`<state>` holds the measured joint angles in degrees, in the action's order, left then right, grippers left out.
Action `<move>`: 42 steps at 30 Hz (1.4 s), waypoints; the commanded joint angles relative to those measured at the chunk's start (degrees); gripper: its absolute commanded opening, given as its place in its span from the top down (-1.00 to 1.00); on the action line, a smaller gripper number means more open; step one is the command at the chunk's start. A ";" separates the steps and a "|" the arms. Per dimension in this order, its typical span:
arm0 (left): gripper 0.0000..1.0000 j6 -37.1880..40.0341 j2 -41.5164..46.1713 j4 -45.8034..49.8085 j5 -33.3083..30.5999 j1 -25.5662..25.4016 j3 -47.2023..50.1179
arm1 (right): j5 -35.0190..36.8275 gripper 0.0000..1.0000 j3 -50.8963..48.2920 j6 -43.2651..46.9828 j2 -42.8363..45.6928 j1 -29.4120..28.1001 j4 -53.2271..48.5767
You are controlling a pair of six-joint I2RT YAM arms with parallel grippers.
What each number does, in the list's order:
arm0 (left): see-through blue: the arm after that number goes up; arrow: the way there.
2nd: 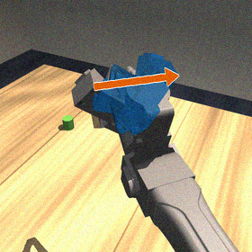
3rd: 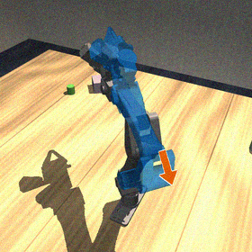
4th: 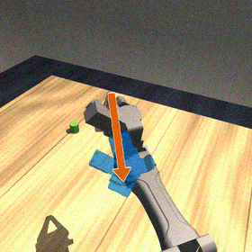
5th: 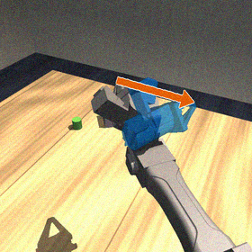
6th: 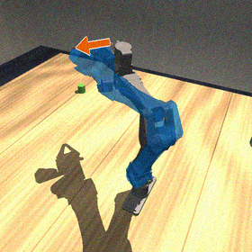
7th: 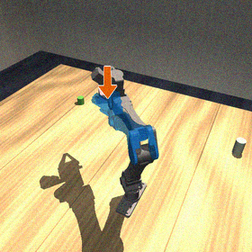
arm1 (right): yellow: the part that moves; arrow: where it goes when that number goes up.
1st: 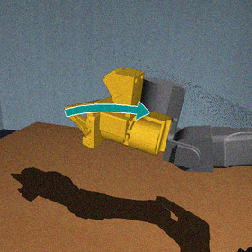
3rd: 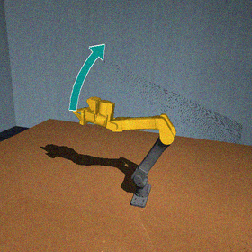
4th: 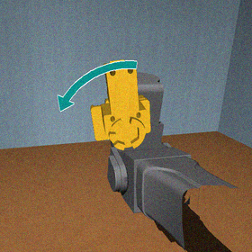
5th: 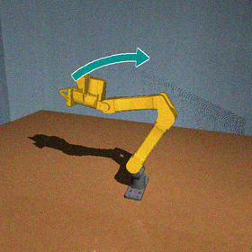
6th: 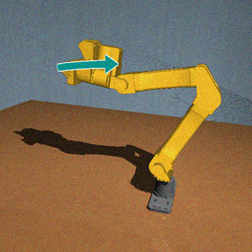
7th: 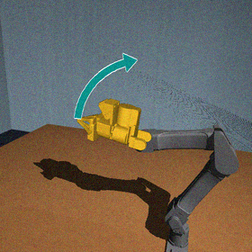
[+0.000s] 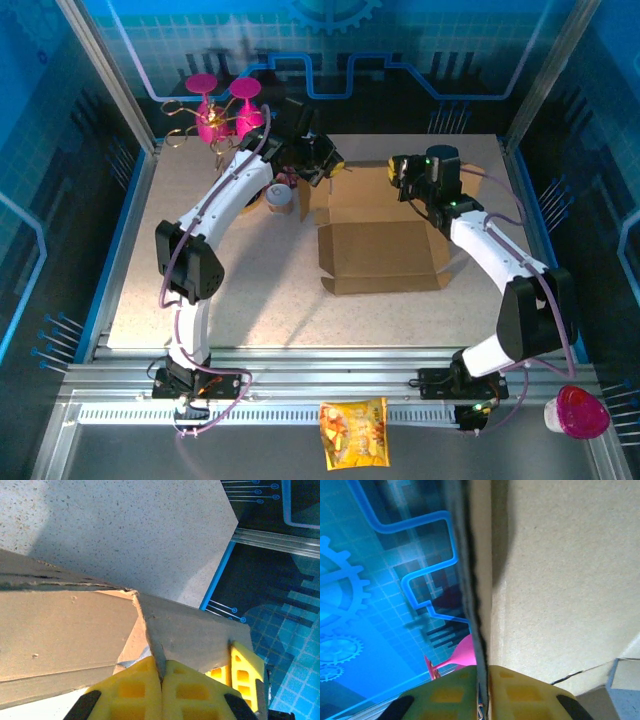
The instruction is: Fold the paper box
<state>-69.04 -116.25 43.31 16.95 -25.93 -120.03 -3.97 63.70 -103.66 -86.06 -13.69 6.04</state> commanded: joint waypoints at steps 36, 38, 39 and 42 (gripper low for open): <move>0.54 -6.48 17.77 -57.51 4.64 8.19 68.85 | -5.30 1.00 12.08 -4.62 6.44 6.48 -23.20; 0.49 -9.22 15.00 -65.25 5.38 7.88 69.41 | -5.48 1.00 11.82 -5.04 7.42 7.14 -23.76; 0.47 -10.26 13.63 -68.04 5.55 7.62 69.32 | -5.52 1.00 11.75 -5.10 7.78 7.37 -23.99; 0.36 -11.36 10.82 -73.15 5.60 7.04 68.15 | -5.83 1.00 11.97 -5.37 8.30 7.80 -24.41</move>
<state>-76.88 -103.59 -18.65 21.06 -18.22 -51.94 -8.47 73.78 -107.83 -79.11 -6.98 -16.19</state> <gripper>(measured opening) 0.311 0.059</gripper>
